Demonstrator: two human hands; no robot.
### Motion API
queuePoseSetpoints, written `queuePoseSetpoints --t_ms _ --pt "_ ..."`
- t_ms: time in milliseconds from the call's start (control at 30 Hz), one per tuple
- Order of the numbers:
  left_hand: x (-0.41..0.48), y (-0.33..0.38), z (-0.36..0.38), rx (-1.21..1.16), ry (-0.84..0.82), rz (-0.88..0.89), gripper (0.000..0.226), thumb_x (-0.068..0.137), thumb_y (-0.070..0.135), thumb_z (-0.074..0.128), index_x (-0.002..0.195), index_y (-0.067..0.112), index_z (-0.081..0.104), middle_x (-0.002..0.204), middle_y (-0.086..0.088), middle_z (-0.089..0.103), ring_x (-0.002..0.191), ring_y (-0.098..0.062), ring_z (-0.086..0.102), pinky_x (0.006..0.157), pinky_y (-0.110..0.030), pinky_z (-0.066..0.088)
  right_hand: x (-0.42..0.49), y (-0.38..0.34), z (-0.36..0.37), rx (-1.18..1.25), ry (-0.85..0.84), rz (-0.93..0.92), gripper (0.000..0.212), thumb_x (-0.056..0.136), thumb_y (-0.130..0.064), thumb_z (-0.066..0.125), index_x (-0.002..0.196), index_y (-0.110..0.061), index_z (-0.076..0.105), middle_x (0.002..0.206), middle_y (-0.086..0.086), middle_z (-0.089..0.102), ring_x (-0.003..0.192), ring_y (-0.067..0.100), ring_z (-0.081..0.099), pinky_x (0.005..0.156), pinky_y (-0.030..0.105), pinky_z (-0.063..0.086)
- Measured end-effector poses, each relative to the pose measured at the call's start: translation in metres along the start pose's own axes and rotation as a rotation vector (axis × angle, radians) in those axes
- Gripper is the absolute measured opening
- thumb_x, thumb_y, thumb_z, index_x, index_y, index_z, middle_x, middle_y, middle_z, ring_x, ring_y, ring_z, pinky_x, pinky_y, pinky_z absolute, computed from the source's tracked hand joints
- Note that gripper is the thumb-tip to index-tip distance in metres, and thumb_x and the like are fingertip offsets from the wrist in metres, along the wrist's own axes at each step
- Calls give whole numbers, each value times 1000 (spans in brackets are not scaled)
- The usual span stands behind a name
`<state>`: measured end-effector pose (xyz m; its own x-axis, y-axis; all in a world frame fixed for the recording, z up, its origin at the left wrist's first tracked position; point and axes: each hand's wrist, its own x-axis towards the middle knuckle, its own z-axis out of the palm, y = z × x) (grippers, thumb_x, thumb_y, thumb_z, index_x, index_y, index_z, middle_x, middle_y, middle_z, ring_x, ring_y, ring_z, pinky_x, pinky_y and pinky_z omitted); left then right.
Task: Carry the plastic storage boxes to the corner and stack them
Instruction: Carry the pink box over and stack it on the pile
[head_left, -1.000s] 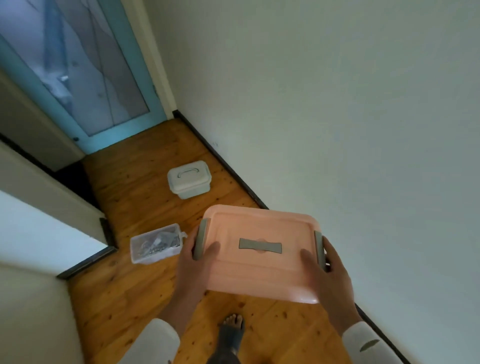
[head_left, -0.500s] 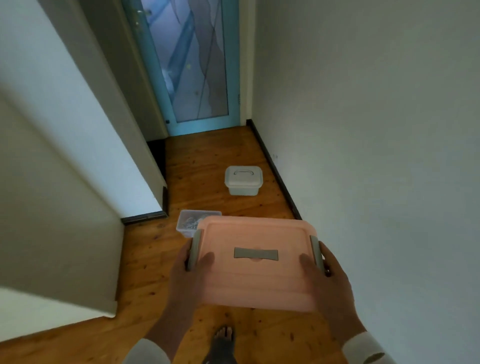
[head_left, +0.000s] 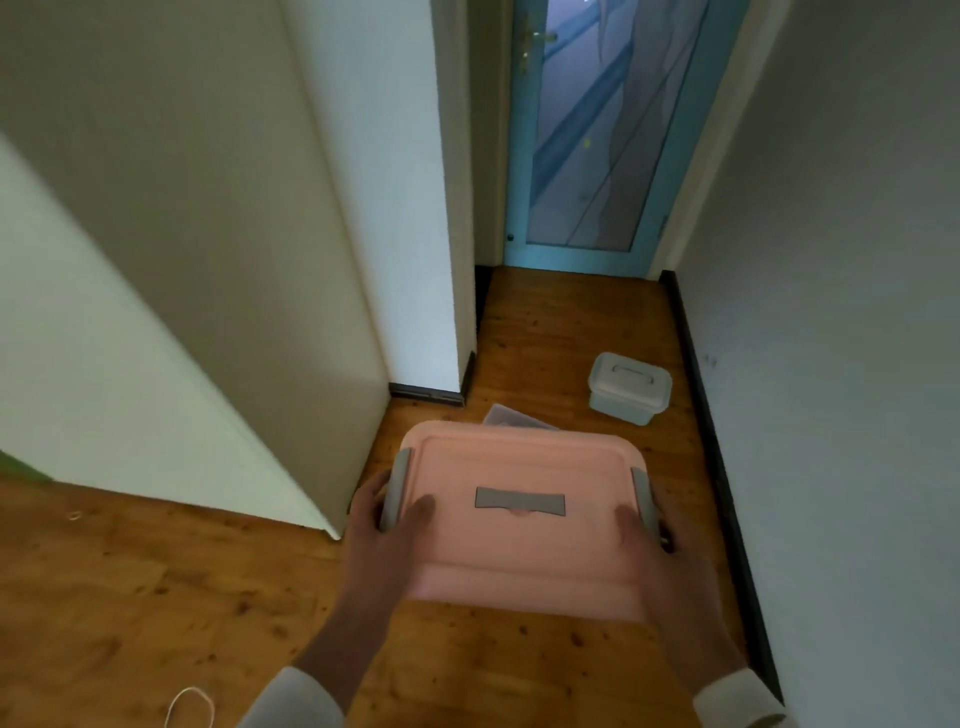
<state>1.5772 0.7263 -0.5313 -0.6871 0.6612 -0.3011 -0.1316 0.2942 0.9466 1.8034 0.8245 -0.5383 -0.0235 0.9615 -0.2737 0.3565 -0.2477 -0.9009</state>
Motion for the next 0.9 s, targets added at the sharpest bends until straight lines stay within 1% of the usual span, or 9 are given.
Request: queuePoseSetpoints --t_ms 167,267,400,467,567,667,767,833,900 --pt "10 -1 -77 -90 117 3 45 89 25 67 129 27 46 117 1 57 104 -21 59 73 -33 54 -14 -26 72 -22 -86 -41 50 87 -49 59 134 -37 44 121 -7 56 101 16 58 77 42 53" --pt "16 -4 -134 -134 193 3 48 90 26 66 134 26 46 119 1 59 102 -22 61 75 -36 56 -30 -47 125 -11 -172 -50 34 85 -47 63 112 -48 43 109 -14 57 89 7 58 59 27 48" --pt "23 -8 -194 -170 308 -1 41 89 28 67 125 35 48 110 7 61 94 -15 62 64 -26 50 -52 -71 181 2 -293 -82 26 83 -45 66 93 -61 49 99 -18 60 87 9 62 56 28 51" --pt "24 -14 -233 -191 389 -10 40 89 28 67 123 37 48 109 8 61 93 -14 61 63 -26 47 -67 -83 218 -15 -356 -125 25 83 -43 66 93 -61 51 97 -14 63 85 10 63 55 27 51" --pt "20 -19 -272 -220 474 -17 46 82 35 74 123 36 53 112 4 62 95 -17 62 66 -28 48 -83 -97 254 -36 -416 -155 20 83 -44 66 99 -50 55 96 -11 66 84 9 64 53 24 48" --pt "16 -27 -321 -273 548 -27 48 78 40 72 123 37 57 116 1 63 101 -22 61 77 -38 52 -105 -111 301 -72 -498 -201 27 83 -47 65 108 -46 54 97 -9 65 85 11 64 59 31 54" --pt "11 -35 -362 -357 626 -25 29 89 30 68 110 47 59 112 9 65 97 -17 63 70 -31 51 -126 -124 344 -52 -616 -212 37 86 -41 64 120 -43 50 104 -8 63 89 15 65 60 33 57" --pt "8 -33 -376 -371 654 -23 27 89 30 67 106 50 59 109 14 65 94 -13 63 64 -24 51 -134 -131 362 -18 -654 -222 29 87 -36 65 111 -46 53 106 -8 62 91 15 63 59 31 55" --pt "4 -34 -399 -413 721 -20 28 88 30 68 104 51 60 105 16 66 91 -10 64 59 -17 49 -145 -140 392 -38 -726 -250 23 88 -34 64 103 -48 55 105 -10 62 92 15 63 64 36 57"
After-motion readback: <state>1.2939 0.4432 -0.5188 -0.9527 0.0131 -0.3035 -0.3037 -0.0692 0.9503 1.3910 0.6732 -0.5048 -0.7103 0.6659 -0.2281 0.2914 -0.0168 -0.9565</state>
